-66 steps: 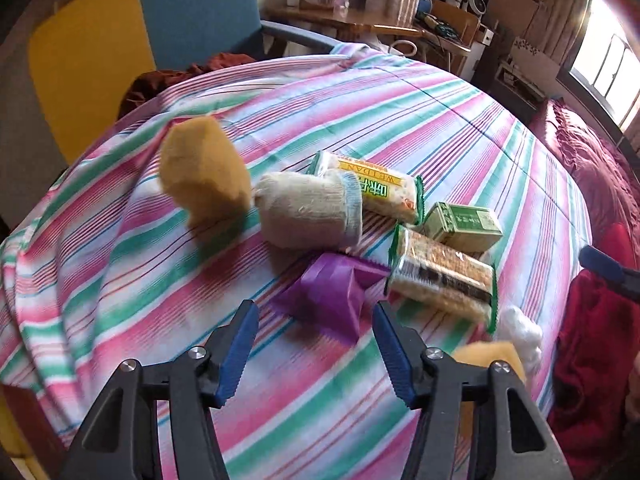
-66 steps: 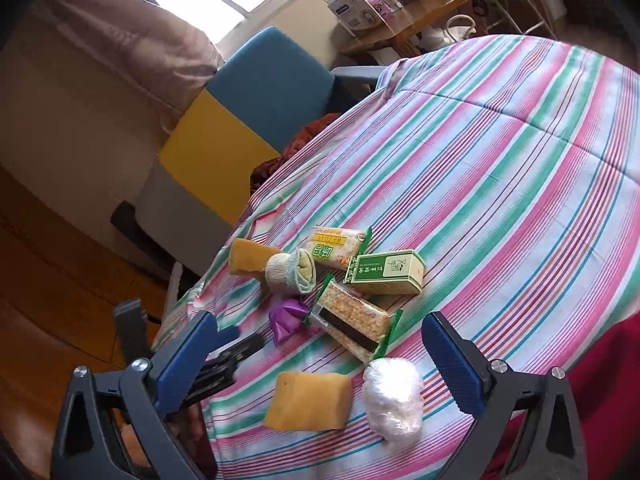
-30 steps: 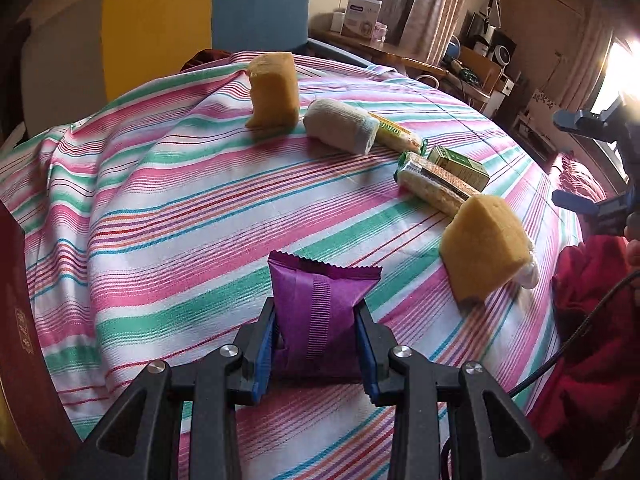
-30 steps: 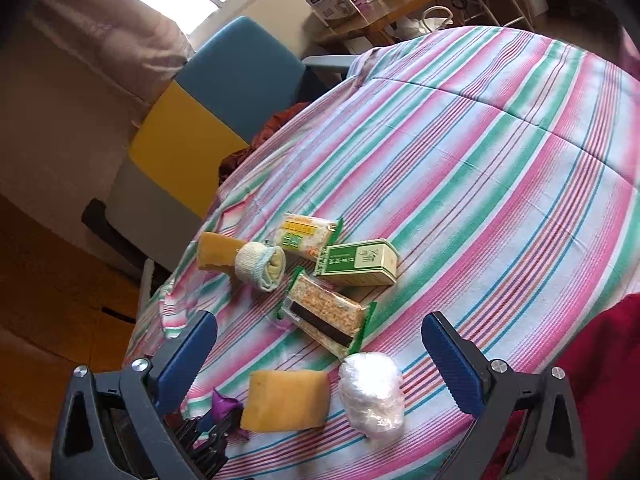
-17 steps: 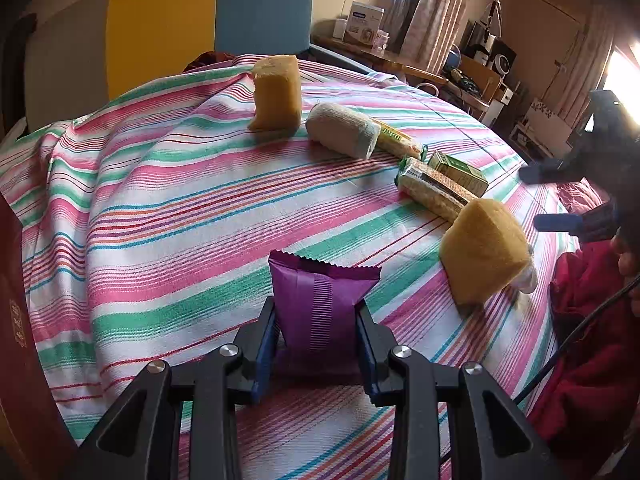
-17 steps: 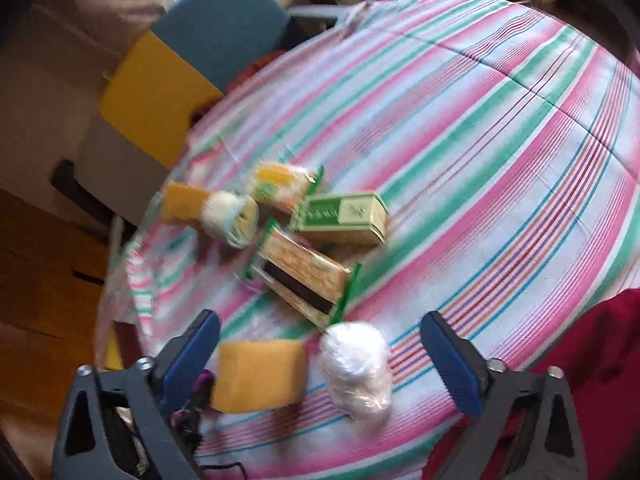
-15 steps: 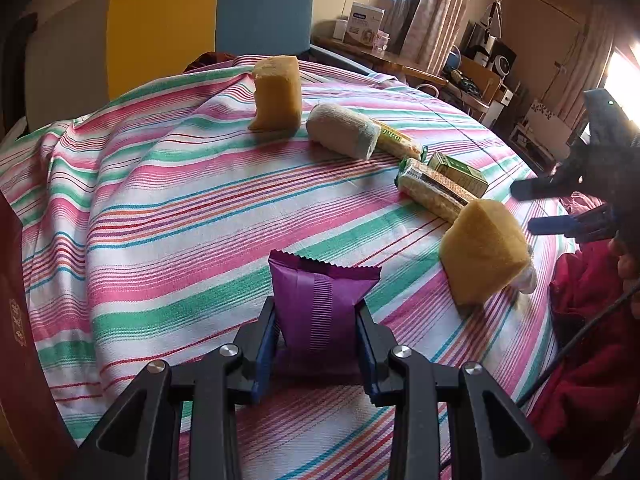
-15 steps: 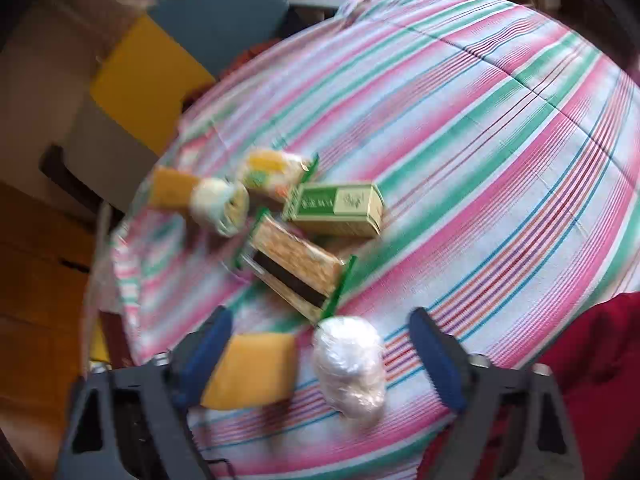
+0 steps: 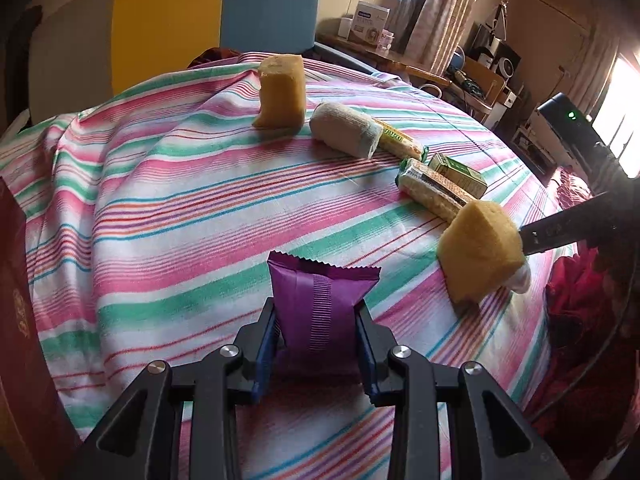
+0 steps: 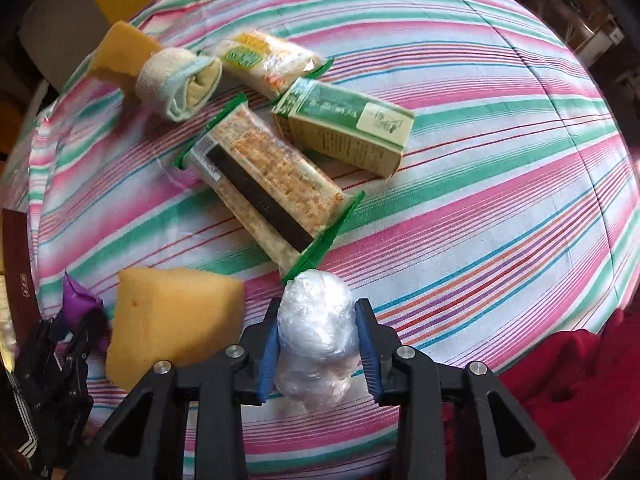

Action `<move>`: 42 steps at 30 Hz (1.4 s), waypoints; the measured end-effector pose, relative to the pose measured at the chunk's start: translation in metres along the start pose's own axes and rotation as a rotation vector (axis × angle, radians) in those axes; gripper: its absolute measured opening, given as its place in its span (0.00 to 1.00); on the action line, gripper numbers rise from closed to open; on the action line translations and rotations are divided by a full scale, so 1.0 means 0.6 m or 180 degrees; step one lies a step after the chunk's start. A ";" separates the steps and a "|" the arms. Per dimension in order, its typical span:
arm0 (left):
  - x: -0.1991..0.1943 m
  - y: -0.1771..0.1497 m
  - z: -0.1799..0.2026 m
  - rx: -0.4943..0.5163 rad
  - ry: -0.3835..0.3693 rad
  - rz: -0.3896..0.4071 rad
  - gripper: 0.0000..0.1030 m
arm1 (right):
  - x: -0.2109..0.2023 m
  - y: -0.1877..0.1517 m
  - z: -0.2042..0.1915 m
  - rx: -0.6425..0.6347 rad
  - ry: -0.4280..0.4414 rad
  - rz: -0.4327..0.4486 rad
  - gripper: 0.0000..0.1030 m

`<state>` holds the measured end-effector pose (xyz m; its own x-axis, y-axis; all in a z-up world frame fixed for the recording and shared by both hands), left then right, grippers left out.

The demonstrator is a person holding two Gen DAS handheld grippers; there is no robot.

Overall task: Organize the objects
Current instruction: 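Lift the purple packet with the left gripper while the right gripper grasps the wrapped white bundle, then carry the purple packet with the left gripper into the gold tray and release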

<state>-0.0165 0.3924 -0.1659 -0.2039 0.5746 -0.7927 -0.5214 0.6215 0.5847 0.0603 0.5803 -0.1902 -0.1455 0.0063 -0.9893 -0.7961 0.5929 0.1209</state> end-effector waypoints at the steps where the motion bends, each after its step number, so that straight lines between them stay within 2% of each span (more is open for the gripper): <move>1: -0.006 -0.002 0.001 -0.0018 -0.0021 0.0008 0.34 | 0.000 0.000 0.001 -0.0002 -0.0015 0.0008 0.34; 8: -0.073 -0.009 -0.003 -0.0012 -0.0032 0.0199 0.34 | 0.005 0.000 -0.009 -0.0216 -0.0243 0.0076 0.35; 14: -0.147 -0.016 -0.033 -0.0147 0.0024 0.0359 0.34 | 0.003 -0.003 -0.011 -0.0245 -0.0235 0.0092 0.35; 18: -0.209 -0.009 -0.093 -0.0387 0.0142 0.0547 0.34 | 0.002 -0.005 -0.014 -0.0287 -0.0246 0.0093 0.35; 22: -0.264 -0.011 -0.193 -0.0668 0.0439 0.0646 0.34 | 0.000 -0.007 -0.015 -0.0302 -0.0232 0.0100 0.35; 28: -0.299 -0.022 -0.345 -0.1101 0.0770 0.0573 0.34 | -0.004 -0.010 -0.020 -0.0348 -0.0221 0.0107 0.35; 32: -0.293 -0.042 -0.441 -0.1331 0.0950 0.0435 0.34 | -0.006 -0.012 -0.020 -0.0358 -0.0220 0.0101 0.35; 37: -0.261 -0.066 -0.525 -0.1530 0.1124 0.0224 0.34 | -0.008 -0.013 -0.020 -0.0372 -0.0232 0.0087 0.35; 42: -0.228 -0.077 -0.577 -0.1584 0.1290 0.0042 0.34 | -0.011 -0.015 -0.019 -0.0382 -0.0248 0.0071 0.35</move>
<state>-0.2514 0.1009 -0.1444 -0.4593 0.2730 -0.8453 -0.8191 0.2381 0.5219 0.0618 0.5661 -0.1838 -0.1217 0.0837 -0.9890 -0.8584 0.4914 0.1472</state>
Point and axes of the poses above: each gripper's, at about its wrist camera, not at the fingertips, and x roughly the way its jaws point, z to its right, y to its top, the point moved 10 cm from there along x, roughly the way its jaws point, and after that the axes turned 4 degrees about x, right-handed, at the moved point
